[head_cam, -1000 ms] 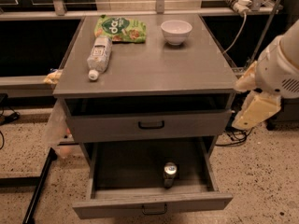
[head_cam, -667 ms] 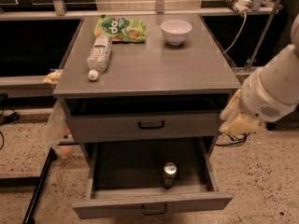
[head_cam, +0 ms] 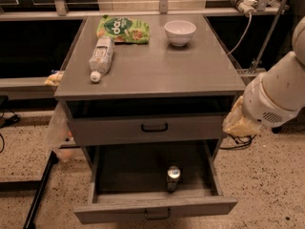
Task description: Pick redbull can from middle drawer and place on counter
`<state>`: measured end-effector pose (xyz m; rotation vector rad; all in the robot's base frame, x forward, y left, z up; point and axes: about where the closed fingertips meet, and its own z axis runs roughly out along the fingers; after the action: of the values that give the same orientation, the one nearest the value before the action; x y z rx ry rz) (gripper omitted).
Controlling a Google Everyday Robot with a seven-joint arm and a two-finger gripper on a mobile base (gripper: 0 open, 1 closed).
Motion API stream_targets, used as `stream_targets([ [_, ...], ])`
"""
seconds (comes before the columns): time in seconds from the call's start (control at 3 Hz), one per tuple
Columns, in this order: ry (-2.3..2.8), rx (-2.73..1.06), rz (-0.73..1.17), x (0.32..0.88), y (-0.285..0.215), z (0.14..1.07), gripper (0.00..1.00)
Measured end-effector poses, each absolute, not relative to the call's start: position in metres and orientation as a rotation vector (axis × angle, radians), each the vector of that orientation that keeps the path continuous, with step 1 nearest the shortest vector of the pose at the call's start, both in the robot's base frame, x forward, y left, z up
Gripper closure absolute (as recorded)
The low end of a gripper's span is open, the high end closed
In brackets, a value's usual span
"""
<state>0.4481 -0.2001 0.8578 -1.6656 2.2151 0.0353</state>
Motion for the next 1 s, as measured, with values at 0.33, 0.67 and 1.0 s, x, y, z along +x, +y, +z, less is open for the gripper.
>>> stream_targets([
  [0.33,2.205,-1.683,-0.015,0.45,-0.21,0.83,1.0],
  [0.67,2.191,-1.682,0.0,0.457,-0.22,0.762,1.0],
  [1.0,2.178,-1.636,0.072,0.471,-0.225,0.691,1.0],
])
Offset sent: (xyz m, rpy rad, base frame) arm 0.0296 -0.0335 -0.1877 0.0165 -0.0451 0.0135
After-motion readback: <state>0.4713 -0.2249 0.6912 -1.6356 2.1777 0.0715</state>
